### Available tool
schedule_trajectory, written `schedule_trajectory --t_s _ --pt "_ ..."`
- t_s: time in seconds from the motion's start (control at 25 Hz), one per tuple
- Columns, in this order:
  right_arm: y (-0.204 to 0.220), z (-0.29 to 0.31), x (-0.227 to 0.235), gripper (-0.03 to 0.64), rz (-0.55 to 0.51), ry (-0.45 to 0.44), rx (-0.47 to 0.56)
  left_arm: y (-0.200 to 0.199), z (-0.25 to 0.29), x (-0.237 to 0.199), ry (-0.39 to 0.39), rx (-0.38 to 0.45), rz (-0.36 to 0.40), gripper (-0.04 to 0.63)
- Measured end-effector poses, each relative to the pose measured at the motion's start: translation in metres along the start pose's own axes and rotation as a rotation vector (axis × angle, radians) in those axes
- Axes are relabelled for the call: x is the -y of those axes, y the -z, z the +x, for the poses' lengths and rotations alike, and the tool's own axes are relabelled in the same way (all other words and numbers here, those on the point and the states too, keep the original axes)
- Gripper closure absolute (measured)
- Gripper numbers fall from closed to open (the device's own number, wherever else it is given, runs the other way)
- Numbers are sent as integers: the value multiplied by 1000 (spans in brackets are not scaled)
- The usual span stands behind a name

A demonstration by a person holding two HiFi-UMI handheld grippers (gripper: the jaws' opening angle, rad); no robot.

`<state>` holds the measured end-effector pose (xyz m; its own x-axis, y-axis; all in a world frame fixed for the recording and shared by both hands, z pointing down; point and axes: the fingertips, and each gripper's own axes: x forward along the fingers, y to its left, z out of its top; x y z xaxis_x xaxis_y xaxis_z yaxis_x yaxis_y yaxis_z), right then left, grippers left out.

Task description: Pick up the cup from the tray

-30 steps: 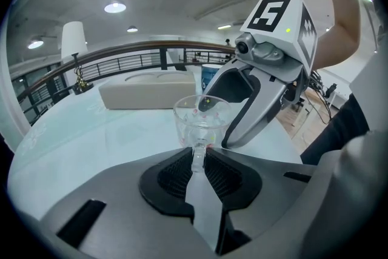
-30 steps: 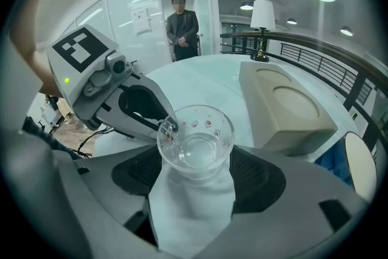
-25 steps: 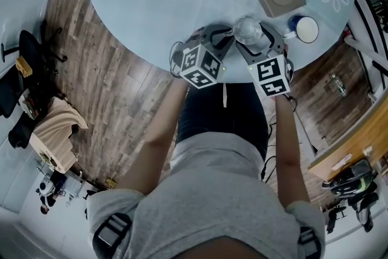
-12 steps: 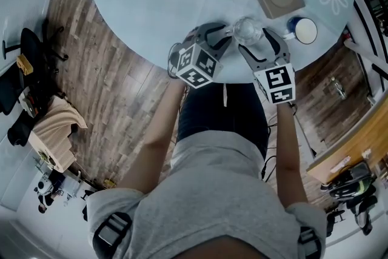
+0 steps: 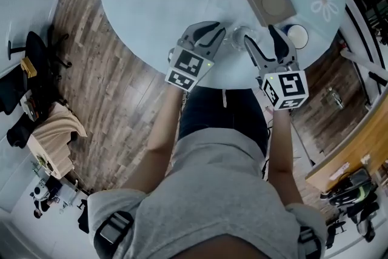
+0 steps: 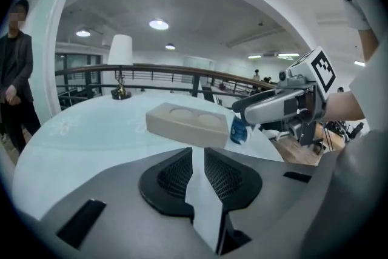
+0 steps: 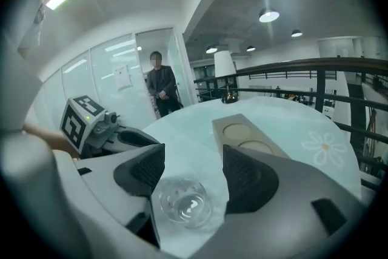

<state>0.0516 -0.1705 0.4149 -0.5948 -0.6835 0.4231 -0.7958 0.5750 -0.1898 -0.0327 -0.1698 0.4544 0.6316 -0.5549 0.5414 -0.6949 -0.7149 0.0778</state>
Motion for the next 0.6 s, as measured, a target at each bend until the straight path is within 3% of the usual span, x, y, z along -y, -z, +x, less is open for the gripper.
schedule_trajectory --t_s 0.16,0.2,0.28,0.4,0.6 --pt "-38 4 -1 334 -7 18 99 -50 1 -12 -68 104 42 545" --pt "-47 3 1 394 -12 40 127 -63 0 -14 -80 131 44 546" --pt "-66 0 6 582 -9 90 188 -86 -1 -18 -99 182 35 548" --pt "-88 -3 13 601 -5 144 251 -113 -5 -18 -118 239 30 557" --pt "-111 -5 11 606 -86 187 286 -135 -11 -16 -147 284 31 561"
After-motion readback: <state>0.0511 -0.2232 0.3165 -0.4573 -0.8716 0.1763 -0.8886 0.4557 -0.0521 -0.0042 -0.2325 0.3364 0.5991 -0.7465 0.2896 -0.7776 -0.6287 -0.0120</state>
